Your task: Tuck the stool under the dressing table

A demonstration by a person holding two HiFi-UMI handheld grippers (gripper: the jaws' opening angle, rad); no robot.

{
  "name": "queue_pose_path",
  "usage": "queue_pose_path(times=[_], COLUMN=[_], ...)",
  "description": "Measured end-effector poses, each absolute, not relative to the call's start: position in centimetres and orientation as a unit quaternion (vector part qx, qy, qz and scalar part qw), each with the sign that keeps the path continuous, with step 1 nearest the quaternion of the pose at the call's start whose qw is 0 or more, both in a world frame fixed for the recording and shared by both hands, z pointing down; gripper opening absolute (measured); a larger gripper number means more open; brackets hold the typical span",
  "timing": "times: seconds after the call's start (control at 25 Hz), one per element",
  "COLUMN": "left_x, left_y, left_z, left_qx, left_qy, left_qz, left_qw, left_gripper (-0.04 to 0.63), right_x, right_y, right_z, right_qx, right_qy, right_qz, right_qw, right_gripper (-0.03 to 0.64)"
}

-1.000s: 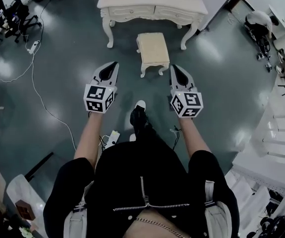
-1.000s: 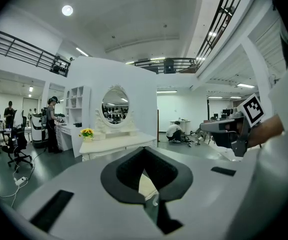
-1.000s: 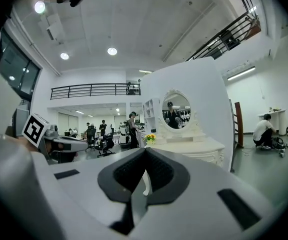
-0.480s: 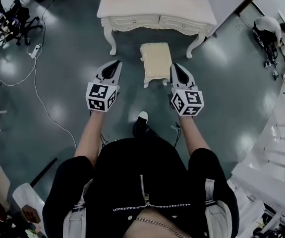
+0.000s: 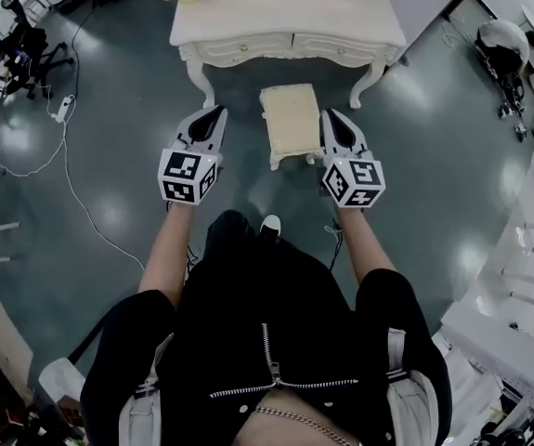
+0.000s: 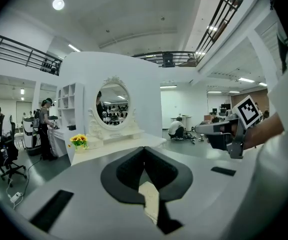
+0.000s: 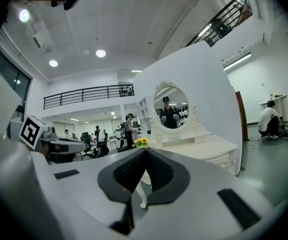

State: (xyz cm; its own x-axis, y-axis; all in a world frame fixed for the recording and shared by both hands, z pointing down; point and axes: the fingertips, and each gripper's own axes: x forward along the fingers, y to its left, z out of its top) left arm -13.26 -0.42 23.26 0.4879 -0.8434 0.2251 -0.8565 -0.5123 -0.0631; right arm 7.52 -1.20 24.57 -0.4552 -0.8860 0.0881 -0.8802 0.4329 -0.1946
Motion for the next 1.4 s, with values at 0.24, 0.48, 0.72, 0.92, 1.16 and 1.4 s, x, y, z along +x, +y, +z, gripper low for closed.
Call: queue_pose_path(times=[0.24,0.48,0.72,0.92,1.16,1.4], left_x=[-11.9,-9.7,-6.6,-4.9,-2.4,-0.5], left_y=[-3.8,-8.7,-14.3,-19.2,-20.9,-22.1], left_z=[23.5,24.6,27.0,28.7,32.6,37.5], left_qx=[0.873,0.891,0.913,0.926,0.939,0.942], left_qy=[-0.473,-0.439,-0.385,-0.345,-0.294,-0.259], left_qz=[0.112,0.113,0.128,0.144,0.168,0.199], left_qw=[0.029,0.029,0.042,0.045,0.064,0.073], left_gripper=[0.021,0.021,0.021,0.021,0.021,0.021], right_x=[8.3,9.8,11.9,12.8,14.0,15.4], right_y=[-3.2,-6.3,-9.0,-12.6,-12.7,-13.1], right_z=[25.0,26.2,28.1,29.3,33.9,41.0], right_qx=[-0.533,-0.557,-0.599,-0.626,-0.657,-0.684], right_qy=[0.839,0.823,0.791,0.767,0.731,0.684], right_qz=[-0.109,-0.111,-0.126,-0.139,-0.186,-0.256], right_qw=[0.011,0.007,-0.005,-0.007,-0.008,0.007], right_gripper=[0.006,0.005,0.005,0.005,0.006,0.057])
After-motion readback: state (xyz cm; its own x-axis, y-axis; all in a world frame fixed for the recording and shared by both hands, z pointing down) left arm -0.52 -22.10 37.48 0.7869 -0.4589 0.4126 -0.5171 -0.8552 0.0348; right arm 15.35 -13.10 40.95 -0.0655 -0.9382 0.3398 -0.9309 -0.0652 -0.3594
